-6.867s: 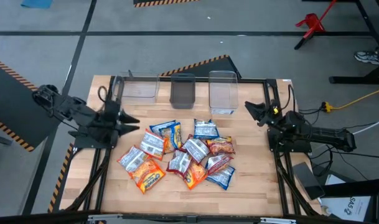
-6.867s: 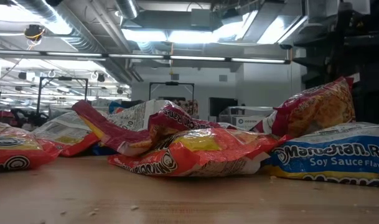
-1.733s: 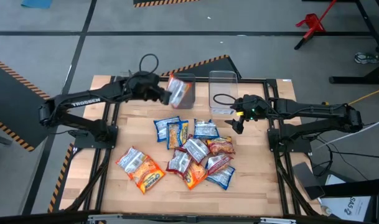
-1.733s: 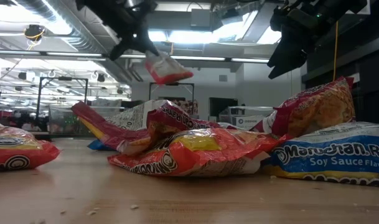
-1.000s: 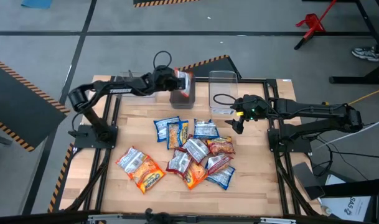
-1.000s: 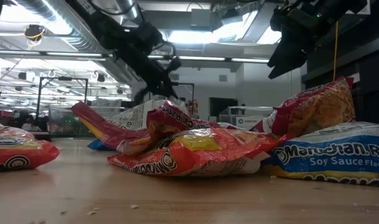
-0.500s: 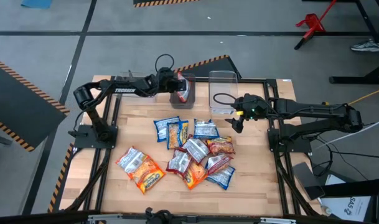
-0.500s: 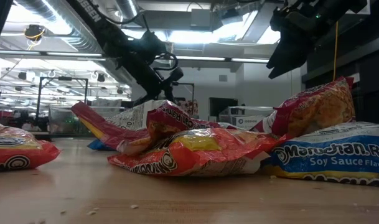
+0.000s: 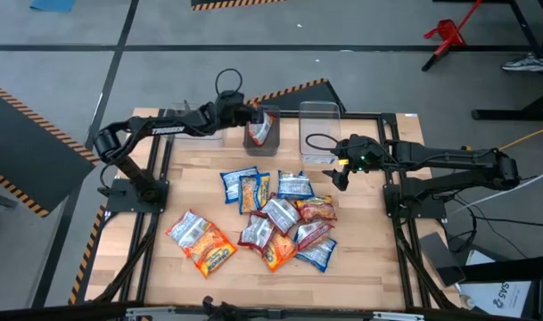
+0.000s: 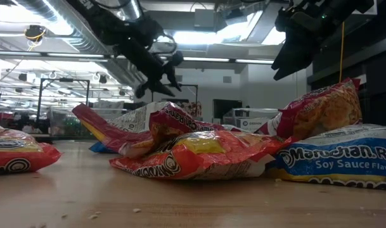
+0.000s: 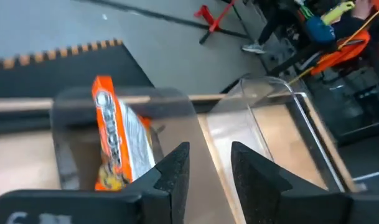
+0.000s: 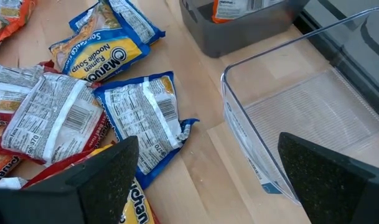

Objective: Sort Maruchan noodles
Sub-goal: Put the orange noodle pack into the black bin

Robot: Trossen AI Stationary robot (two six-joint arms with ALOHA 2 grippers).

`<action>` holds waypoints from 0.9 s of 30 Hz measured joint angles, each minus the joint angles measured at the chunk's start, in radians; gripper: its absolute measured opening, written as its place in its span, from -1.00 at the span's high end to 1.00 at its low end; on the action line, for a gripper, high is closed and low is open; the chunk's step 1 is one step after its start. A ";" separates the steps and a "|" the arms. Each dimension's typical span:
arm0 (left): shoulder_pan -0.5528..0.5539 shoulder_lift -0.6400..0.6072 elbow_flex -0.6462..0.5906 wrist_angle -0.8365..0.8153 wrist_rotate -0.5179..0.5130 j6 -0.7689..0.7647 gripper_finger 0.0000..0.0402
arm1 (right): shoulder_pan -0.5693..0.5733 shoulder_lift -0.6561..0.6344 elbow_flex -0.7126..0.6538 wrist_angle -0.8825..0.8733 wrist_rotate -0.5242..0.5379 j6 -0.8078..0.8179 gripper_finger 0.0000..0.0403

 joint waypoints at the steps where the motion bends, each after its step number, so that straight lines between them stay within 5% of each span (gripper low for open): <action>1: -0.005 -0.001 0.005 -0.005 -0.015 0.026 0.49 | 0.000 0.000 0.000 0.000 0.000 0.000 -0.83; 9: -0.037 0.053 0.047 -0.099 -0.116 0.211 0.96 | 0.000 0.000 0.000 0.000 0.001 0.000 -0.83; 13: -0.043 0.073 0.061 -0.139 -0.196 0.265 0.99 | 0.000 0.000 0.000 0.000 0.001 0.000 -0.83; 27: -0.049 0.198 0.089 -0.267 -0.222 0.288 1.00 | 0.000 0.000 0.000 0.000 0.001 0.000 -0.83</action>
